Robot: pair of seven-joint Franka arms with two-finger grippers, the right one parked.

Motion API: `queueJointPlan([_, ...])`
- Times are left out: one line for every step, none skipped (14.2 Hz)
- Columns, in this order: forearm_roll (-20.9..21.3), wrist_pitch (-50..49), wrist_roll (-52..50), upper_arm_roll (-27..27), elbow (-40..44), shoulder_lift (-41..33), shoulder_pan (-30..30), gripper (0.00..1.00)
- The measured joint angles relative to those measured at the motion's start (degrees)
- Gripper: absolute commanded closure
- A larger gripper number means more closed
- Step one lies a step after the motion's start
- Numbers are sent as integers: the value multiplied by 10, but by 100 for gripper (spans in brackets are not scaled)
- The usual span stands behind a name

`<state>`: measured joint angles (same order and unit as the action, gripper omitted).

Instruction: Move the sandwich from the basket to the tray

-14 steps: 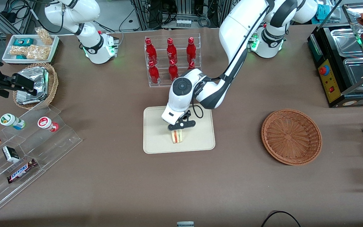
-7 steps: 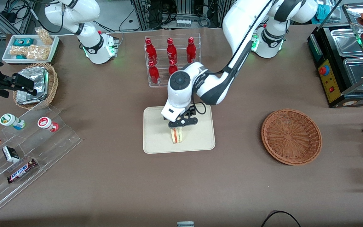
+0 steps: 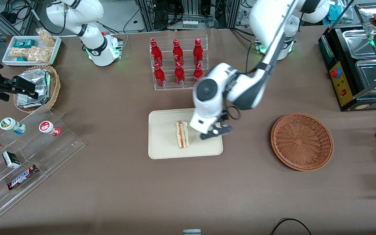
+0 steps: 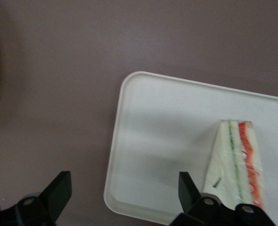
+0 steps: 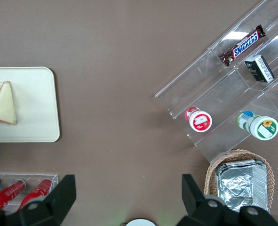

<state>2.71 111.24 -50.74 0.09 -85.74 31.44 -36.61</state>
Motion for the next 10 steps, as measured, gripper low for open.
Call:
queueJointPlan([0, 0, 39, 1, -23, -19, 24, 0])
queueJointPlan([0, -1, 82, 1, -51, -43, 49, 0])
queueJointPlan([0, -3, 125, 1, -80, -71, 71, 0])
queueJointPlan([-1, -6, 168, 2, -111, -100, 91, 0])
queueJointPlan([-1, -8, 208, 2, -141, -131, 110, 0])
queueJointPlan([-1, -9, 243, 2, -168, -158, 126, 0])
queueJointPlan([-1, -13, 279, 2, -191, -185, 142, 0])
queueJointPlan([-1, -23, 314, 2, -210, -209, 157, 0])
queueJointPlan([-1, -40, 347, 2, -221, -230, 171, 0])
queueJointPlan([-1, -59, 380, 2, -226, -249, 185, 0])
